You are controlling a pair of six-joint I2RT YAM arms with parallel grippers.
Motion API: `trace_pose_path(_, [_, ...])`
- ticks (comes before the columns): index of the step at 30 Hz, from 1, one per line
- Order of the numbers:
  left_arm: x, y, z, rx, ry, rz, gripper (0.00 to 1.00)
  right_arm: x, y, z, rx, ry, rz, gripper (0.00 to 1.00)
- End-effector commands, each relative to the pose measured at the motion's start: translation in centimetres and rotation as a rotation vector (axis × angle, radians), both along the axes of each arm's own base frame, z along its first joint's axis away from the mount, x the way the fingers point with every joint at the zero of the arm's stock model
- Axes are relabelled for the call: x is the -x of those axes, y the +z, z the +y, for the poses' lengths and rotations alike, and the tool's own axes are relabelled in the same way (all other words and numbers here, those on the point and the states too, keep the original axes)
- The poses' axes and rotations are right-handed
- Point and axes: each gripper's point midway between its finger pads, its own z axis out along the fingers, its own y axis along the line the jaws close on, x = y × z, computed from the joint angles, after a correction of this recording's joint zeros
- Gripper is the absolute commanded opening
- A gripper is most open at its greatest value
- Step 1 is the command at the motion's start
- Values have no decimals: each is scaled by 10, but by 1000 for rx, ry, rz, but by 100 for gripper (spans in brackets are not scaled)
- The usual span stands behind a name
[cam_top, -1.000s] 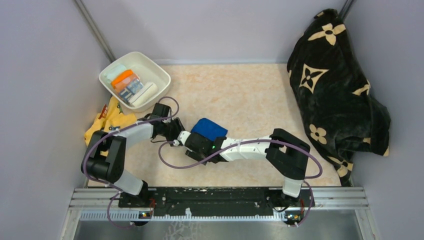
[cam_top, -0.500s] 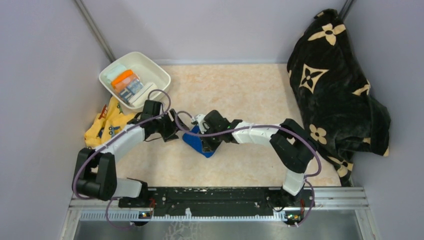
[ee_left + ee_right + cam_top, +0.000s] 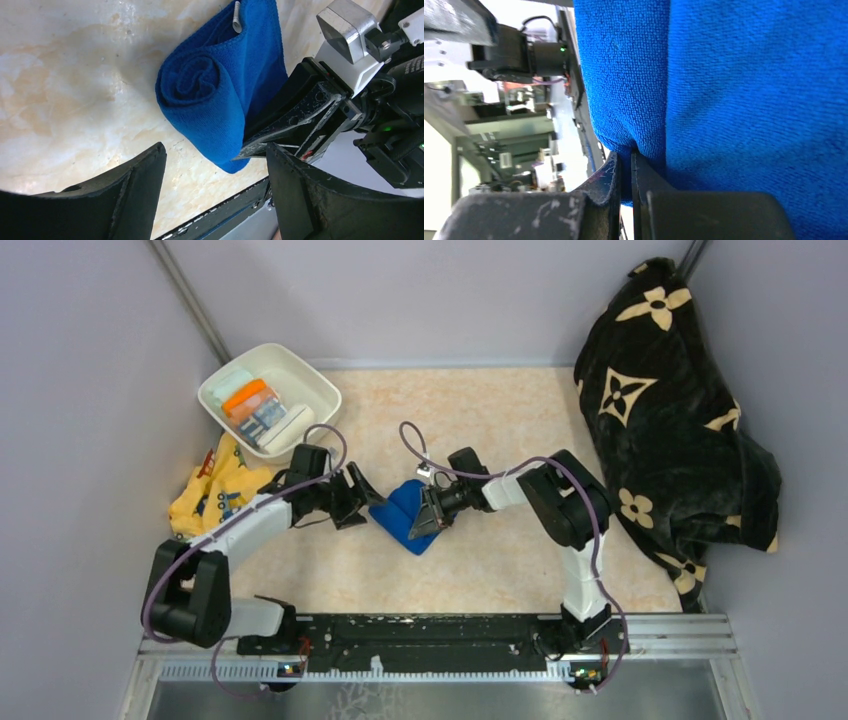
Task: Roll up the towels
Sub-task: Roll the towel at the center of the board.
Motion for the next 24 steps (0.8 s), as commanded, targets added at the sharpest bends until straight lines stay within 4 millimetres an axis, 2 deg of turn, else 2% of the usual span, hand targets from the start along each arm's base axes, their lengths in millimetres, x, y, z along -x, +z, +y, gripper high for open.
trace_pose_path(1, [-11,-6,-17,33,-26,1,78,17,-31,-17,31,-36,219,0])
trace_pose_path(7, [-20,-25,-31,16,-52,31,73,16,-45,-27,81,-66,240,0])
trace_pose_path(11, [-21,-44,-34,-24,-57,60,62,8,-39,-28,102,-100,173,1])
trace_pose_path(15, [-16,-65,-26,-83,-52,106,53,-9,-7,-29,119,-150,-14,19])
trace_pose_path(19, [-12,-76,-19,-133,-50,135,49,-29,25,-36,252,-198,-329,37])
trace_pose_path(22, [-12,-79,-17,-154,-50,142,49,-29,48,-37,335,-203,-564,46])
trace_pose_path(24, [-12,-79,-16,-166,-52,142,49,-19,54,-31,391,-182,-698,50])
